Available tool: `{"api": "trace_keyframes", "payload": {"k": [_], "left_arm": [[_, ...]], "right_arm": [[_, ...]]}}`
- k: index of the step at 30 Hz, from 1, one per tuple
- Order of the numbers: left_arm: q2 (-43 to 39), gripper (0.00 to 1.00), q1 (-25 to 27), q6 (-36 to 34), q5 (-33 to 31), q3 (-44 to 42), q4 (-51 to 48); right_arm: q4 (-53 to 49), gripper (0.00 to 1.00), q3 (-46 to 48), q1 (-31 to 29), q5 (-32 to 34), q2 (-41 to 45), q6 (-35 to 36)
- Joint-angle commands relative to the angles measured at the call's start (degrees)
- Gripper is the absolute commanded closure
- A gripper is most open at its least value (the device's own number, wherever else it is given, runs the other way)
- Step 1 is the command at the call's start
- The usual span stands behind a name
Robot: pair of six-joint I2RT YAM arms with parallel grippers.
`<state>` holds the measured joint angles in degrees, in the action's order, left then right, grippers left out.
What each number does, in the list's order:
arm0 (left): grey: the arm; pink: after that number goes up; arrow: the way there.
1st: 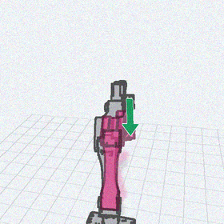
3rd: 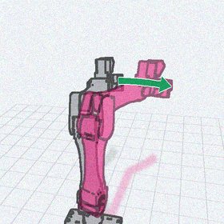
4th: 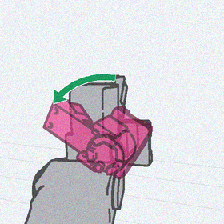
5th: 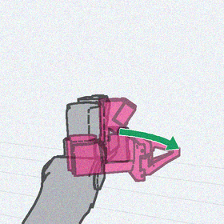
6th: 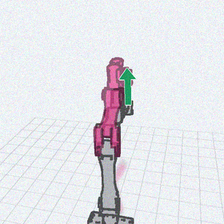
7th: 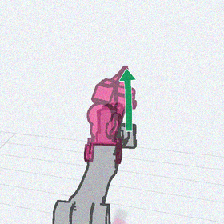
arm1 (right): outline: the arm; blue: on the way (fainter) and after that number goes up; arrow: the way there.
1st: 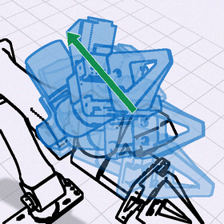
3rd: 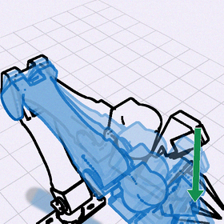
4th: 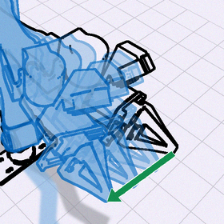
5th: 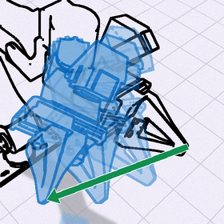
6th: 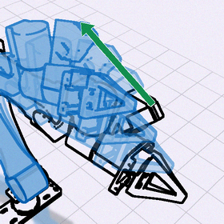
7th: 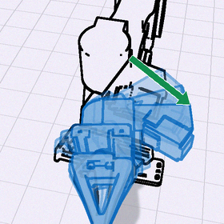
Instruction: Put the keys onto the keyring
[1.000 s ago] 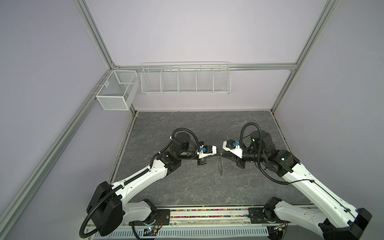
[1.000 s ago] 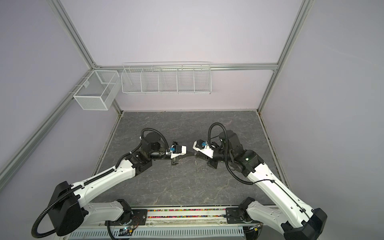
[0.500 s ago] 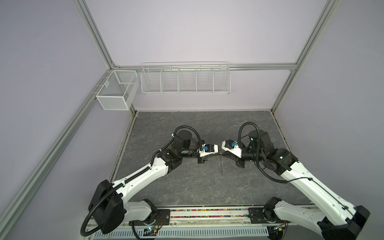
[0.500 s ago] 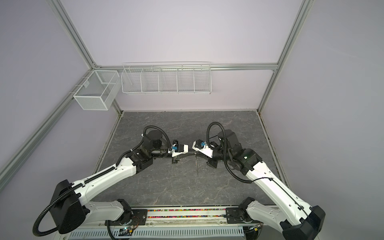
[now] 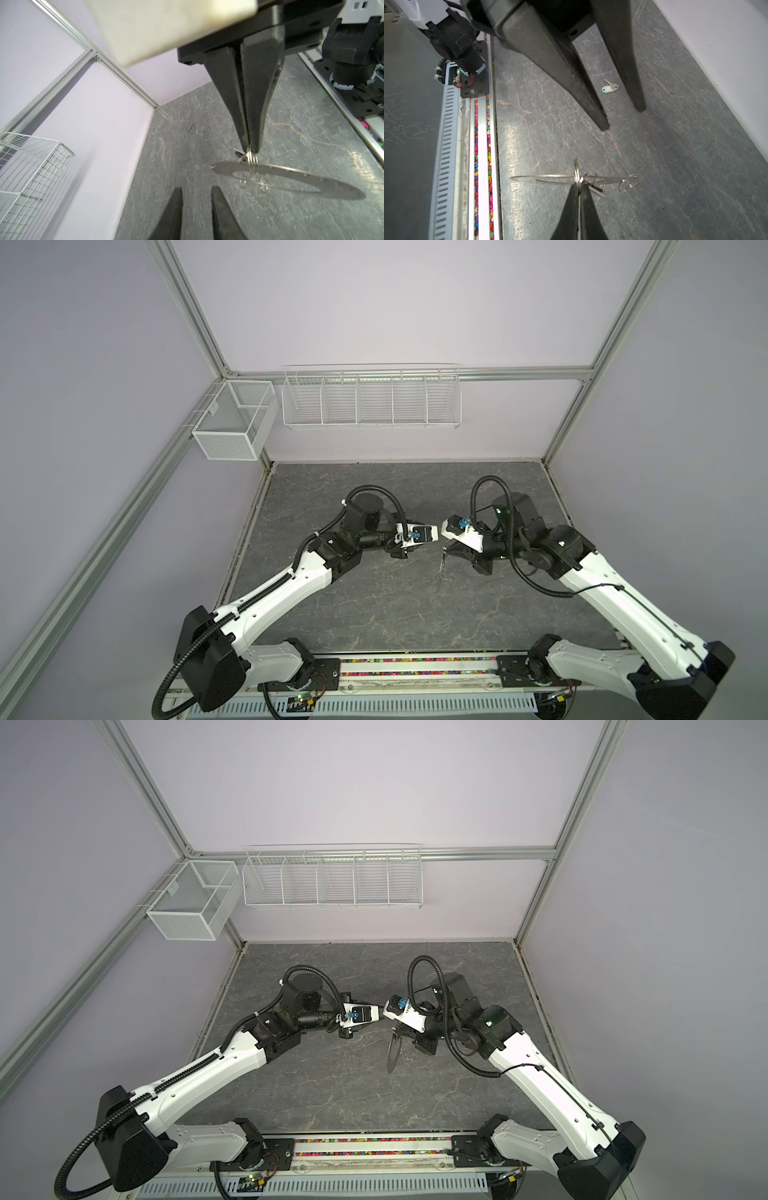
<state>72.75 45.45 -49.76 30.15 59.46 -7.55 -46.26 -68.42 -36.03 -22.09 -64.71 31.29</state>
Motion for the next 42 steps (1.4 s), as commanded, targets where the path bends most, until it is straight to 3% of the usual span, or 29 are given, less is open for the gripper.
{"api": "trace_keyframes", "payload": {"k": [1,13,21,42], "left_arm": [[-0.98,0.74,1.52,-4.44,-1.56,2.3,-3.97],[-1.03,0.74,5.99,-4.39,-4.14,3.37,-8.1],[1.1,0.74,6.14,-1.32,-2.18,4.93,-10.2],[5.17,0.74,7.02,0.35,-6.02,7.78,-13.26]], "right_arm": [[-2.58,0.93,-1.52,0.11,-0.77,-0.63,-0.31],[-4.1,0.93,-2.94,0.09,-0.11,-4.06,-2.19],[-3.2,0.93,-3.11,0.08,-0.15,-4.8,-3.25],[-1.01,0.93,-2.08,-0.8,1.97,-4.07,-4.11]]}}
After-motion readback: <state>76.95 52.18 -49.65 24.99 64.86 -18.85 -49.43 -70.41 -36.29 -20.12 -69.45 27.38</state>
